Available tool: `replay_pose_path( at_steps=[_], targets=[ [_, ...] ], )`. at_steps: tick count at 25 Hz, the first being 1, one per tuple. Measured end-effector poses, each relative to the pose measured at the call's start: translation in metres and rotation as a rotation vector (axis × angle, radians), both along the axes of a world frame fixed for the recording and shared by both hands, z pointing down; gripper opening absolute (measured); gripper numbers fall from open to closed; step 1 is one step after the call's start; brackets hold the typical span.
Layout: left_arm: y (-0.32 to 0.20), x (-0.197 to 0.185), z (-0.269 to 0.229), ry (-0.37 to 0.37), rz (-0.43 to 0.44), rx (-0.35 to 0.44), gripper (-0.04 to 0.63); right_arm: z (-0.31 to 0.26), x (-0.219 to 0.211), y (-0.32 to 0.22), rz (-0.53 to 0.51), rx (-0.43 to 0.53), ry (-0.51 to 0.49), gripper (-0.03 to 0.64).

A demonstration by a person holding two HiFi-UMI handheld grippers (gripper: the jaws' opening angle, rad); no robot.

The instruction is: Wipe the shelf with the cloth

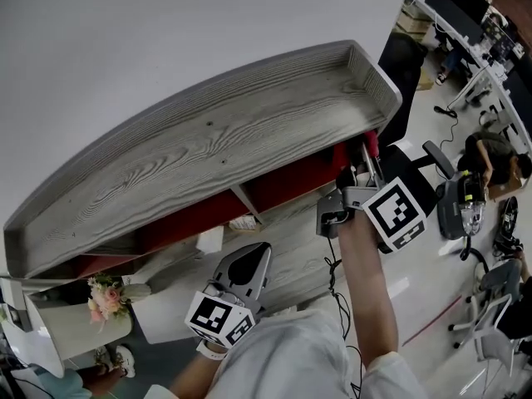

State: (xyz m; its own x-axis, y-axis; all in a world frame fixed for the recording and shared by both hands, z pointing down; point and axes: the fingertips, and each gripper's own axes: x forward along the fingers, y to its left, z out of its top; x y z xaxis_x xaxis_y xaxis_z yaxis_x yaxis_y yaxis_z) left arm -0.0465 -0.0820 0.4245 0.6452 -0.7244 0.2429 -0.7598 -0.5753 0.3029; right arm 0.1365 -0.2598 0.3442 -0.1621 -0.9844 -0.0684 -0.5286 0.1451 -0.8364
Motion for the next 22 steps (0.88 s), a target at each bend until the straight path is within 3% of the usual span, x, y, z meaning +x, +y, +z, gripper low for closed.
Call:
replay_pose_path(
  at_steps=[8,15,19,22],
  targets=[
    [0.002,-0.006,-0.002,0.002,-0.015,0.001,0.006,-0.018,-0.002,-0.001,0.043,0.048,0.087,0.130],
    [0.004,-0.008,0.000,-0.004,-0.027,-0.005,0.006,-0.007,-0.007,-0.015,0.042,0.034,0.061,0.130],
    [0.006,-0.011,0.003,-0.013,-0.032,-0.017,0.006,0.004,-0.013,-0.027,0.047,0.023,0.105,0.132],
    [0.009,-0.013,0.004,-0.016,-0.034,-0.020,0.006,0.015,-0.016,-0.036,0.033,0.012,0.055,0.130]
  ],
)
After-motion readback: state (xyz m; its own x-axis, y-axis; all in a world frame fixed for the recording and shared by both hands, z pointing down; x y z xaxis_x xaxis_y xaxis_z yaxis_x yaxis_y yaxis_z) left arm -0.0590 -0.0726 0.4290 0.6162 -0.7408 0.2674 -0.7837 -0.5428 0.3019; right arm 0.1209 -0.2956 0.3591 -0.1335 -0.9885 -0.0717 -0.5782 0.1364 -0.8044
